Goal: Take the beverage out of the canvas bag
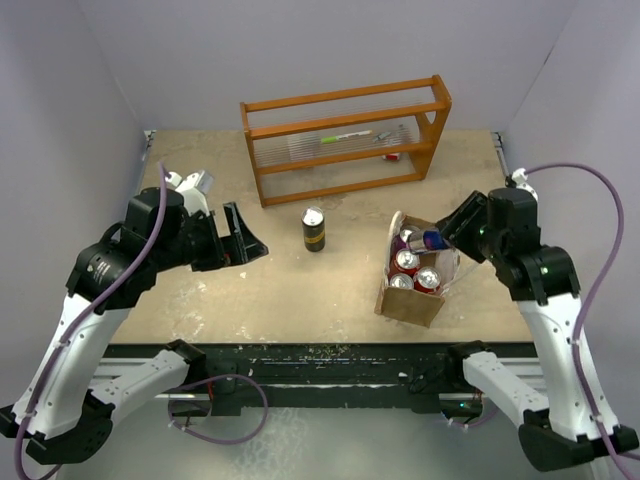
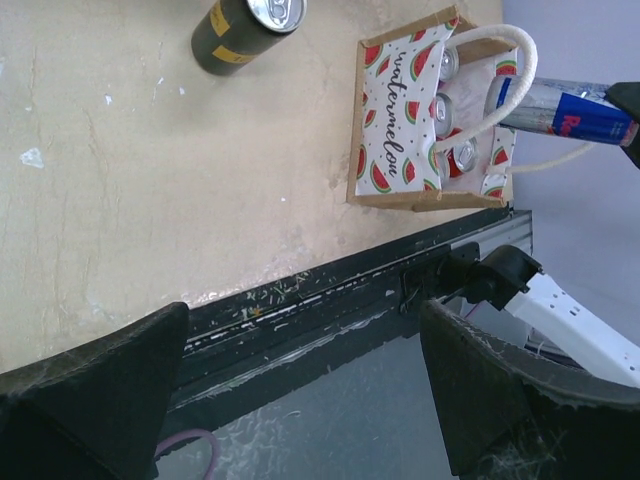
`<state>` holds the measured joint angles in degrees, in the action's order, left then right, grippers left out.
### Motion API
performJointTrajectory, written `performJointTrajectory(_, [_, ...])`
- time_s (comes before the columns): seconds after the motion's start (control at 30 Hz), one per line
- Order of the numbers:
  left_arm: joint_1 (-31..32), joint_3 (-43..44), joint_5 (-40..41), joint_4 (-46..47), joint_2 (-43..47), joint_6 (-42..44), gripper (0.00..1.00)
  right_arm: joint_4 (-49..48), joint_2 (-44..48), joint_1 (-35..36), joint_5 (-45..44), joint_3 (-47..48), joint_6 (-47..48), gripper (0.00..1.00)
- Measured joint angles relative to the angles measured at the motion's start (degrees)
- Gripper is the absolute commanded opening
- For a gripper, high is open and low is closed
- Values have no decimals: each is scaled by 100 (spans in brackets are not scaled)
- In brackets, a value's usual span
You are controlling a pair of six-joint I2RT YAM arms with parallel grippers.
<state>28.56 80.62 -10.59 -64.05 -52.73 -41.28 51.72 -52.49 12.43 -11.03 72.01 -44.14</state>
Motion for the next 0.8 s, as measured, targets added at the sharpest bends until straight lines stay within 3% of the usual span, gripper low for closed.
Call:
performJointTrajectory(0.23, [0, -186, -125, -70, 216, -13, 99, 247, 675, -2, 905, 46, -417, 15])
performJointTrajectory(0.4, [0, -273, -168, -127, 328, -11, 99, -197, 772, -2, 2129, 33, -168, 14])
performJointTrajectory(0.6, [0, -269, -177, -188, 310, 55, 99, -870, 214, 4, 3484, 61, 107, 13])
performJointTrajectory(0.8, [0, -52, -114, -382, 103, 297, 99, -1353, -743, 306, 3738, 254, 157, 12])
